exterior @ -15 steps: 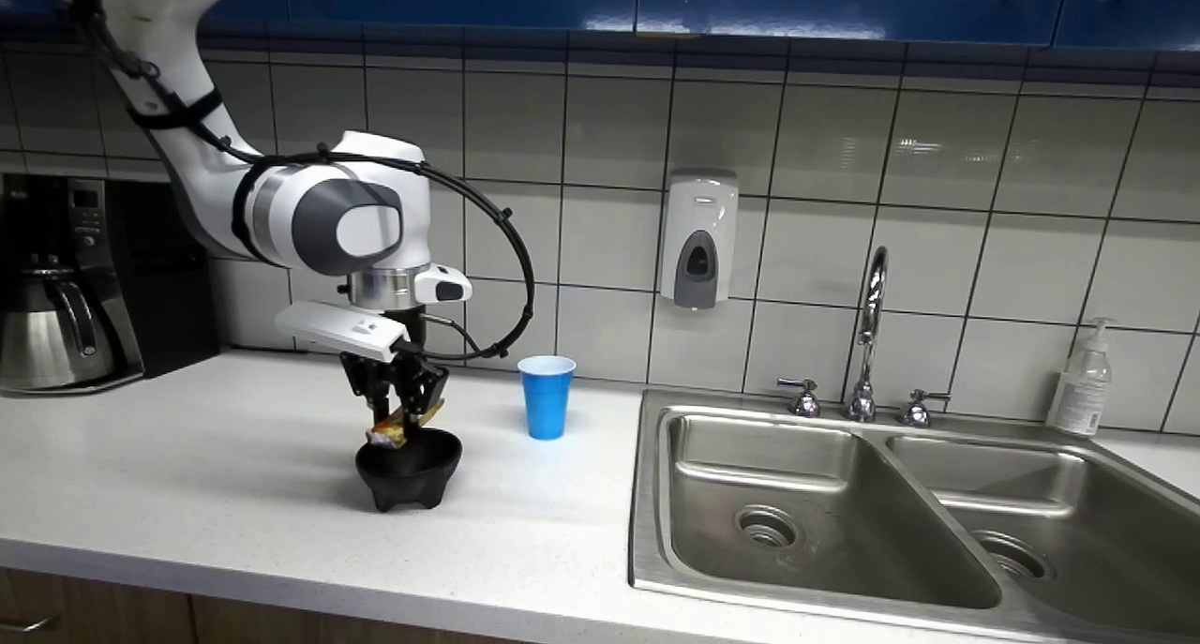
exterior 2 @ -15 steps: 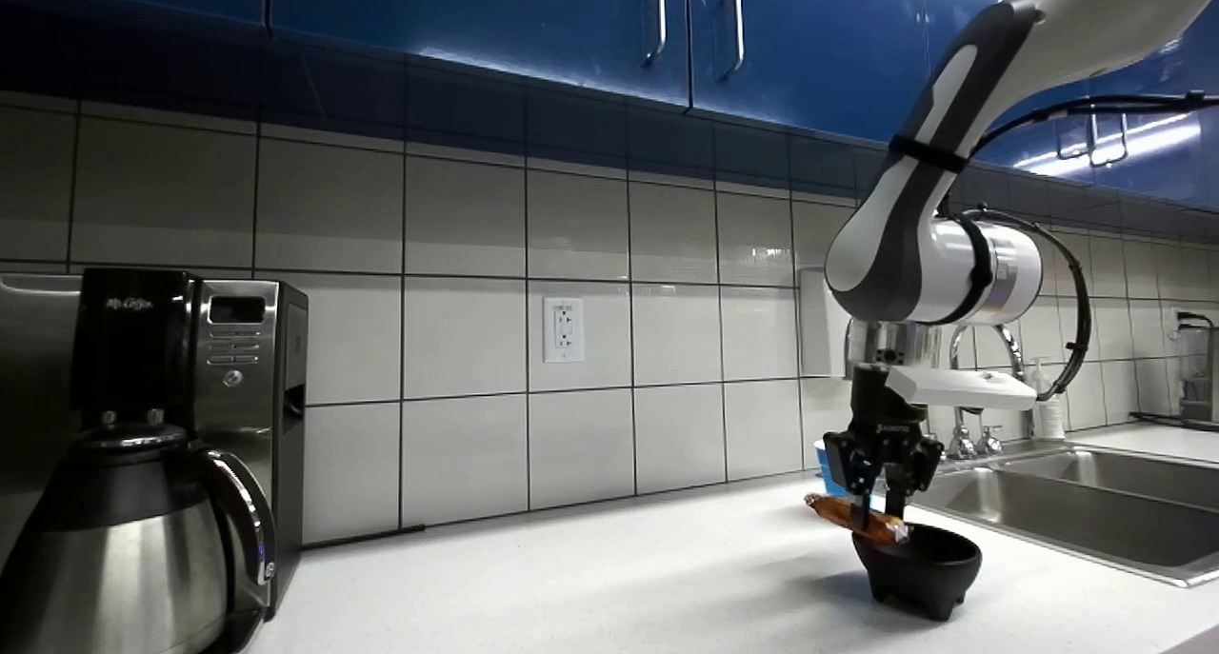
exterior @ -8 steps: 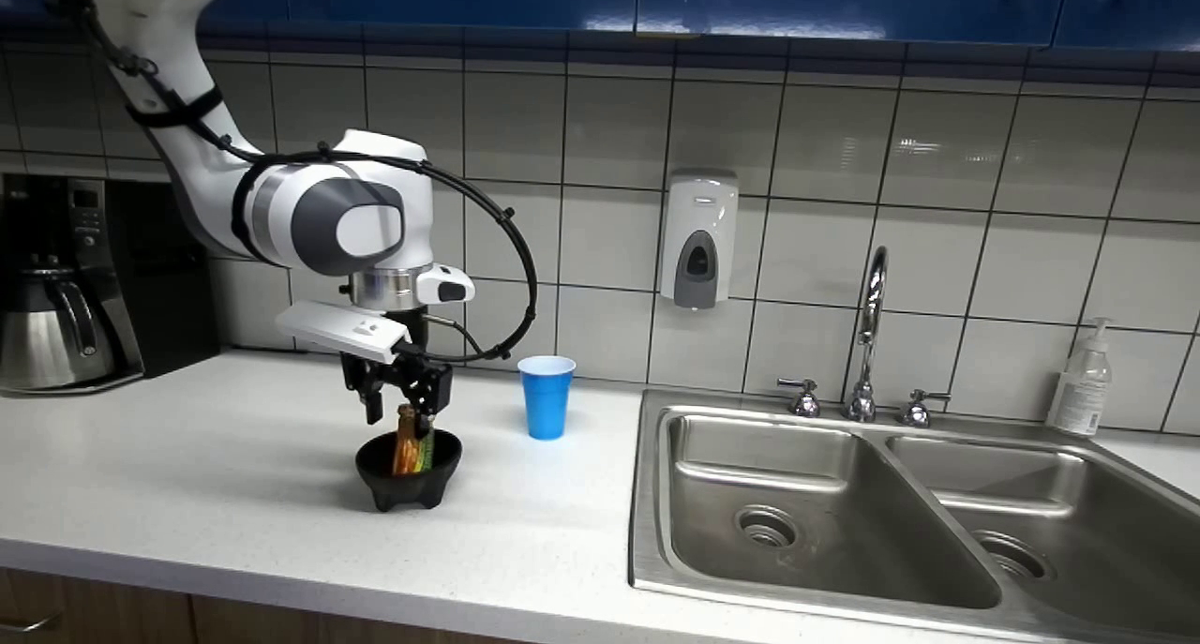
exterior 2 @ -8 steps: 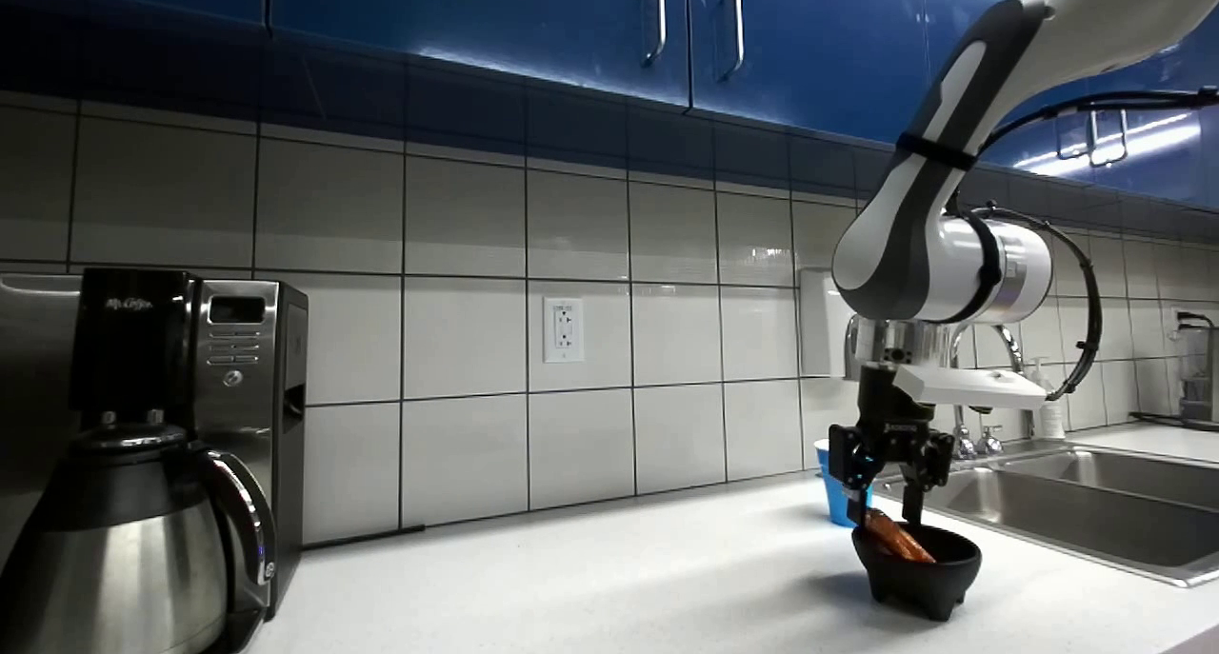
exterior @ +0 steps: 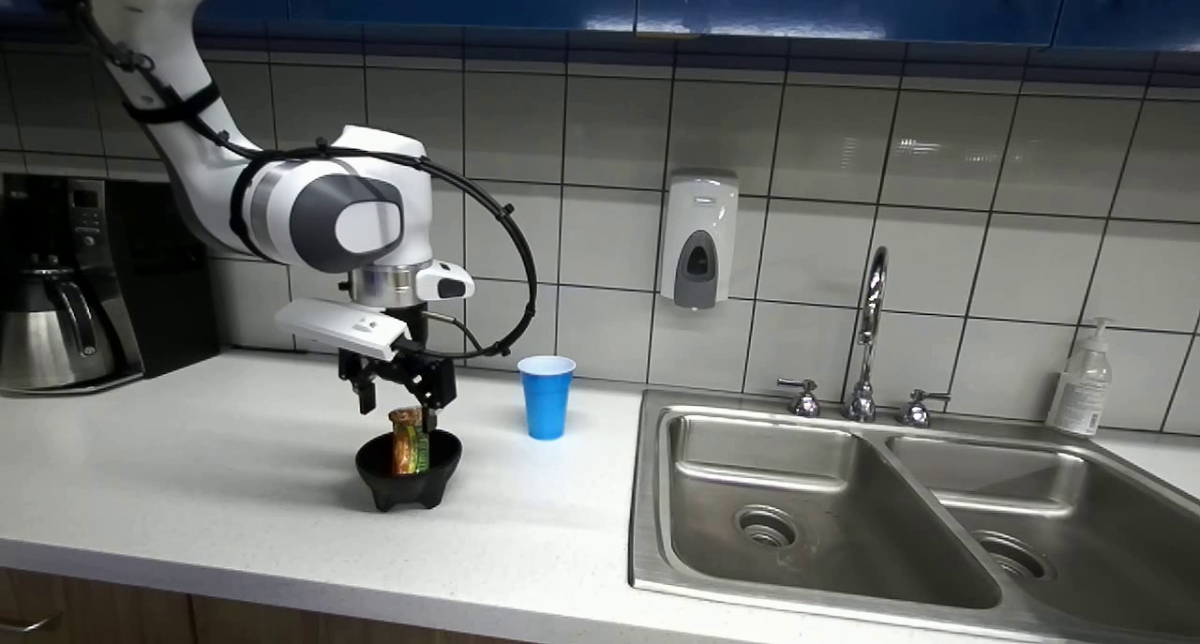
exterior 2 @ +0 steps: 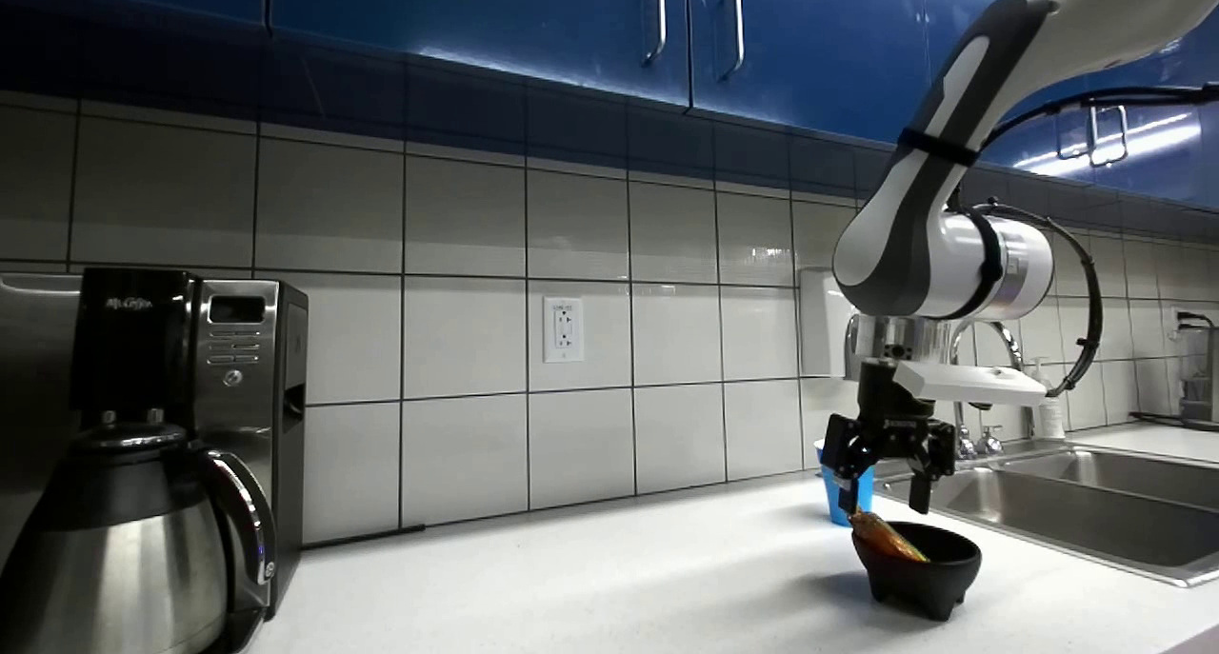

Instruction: Put the snack bar in the bowl

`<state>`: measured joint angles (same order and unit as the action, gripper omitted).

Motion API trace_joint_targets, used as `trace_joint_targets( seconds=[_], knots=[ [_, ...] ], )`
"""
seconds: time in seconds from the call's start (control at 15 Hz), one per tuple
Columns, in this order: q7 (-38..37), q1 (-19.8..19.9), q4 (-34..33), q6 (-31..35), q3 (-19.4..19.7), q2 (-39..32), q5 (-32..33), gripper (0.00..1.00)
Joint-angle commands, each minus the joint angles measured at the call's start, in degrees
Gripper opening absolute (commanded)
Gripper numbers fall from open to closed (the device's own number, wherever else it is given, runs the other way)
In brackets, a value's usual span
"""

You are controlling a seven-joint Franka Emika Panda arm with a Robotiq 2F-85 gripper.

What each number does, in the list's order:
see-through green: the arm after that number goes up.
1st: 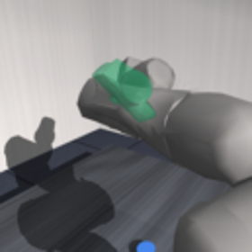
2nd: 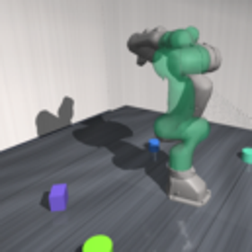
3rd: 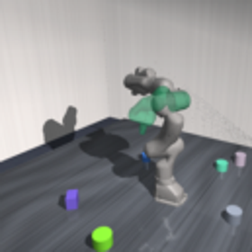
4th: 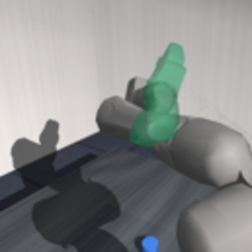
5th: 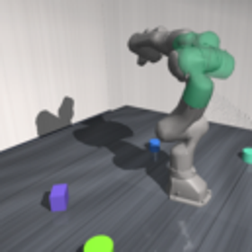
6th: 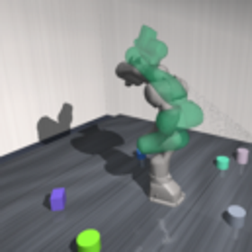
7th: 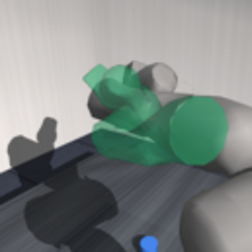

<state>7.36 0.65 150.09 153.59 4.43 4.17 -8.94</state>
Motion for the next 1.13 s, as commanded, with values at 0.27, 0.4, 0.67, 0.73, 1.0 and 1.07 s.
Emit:
trace_joint_targets(
  seconds=[0.27,0.4,0.67,0.73,1.0,1.07],
  knots=[
    [1.25,-0.15,6.80,1.80,-0.23,9.07,-0.14,1.00],
    [1.20,-0.37,9.35,2.69,-0.21,11.83,0.34,1.00],
    [1.86,-1.31,8.98,2.19,0.16,13.61,1.23,1.00],
    [1.86,-1.54,9.58,2.34,0.13,14.68,1.35,1.00],
    [0.47,-1.83,8.78,2.32,0.20,13.84,0.92,1.00],
    [0.47,-1.83,8.80,2.32,0.20,13.76,0.91,1.00]
  ],
)
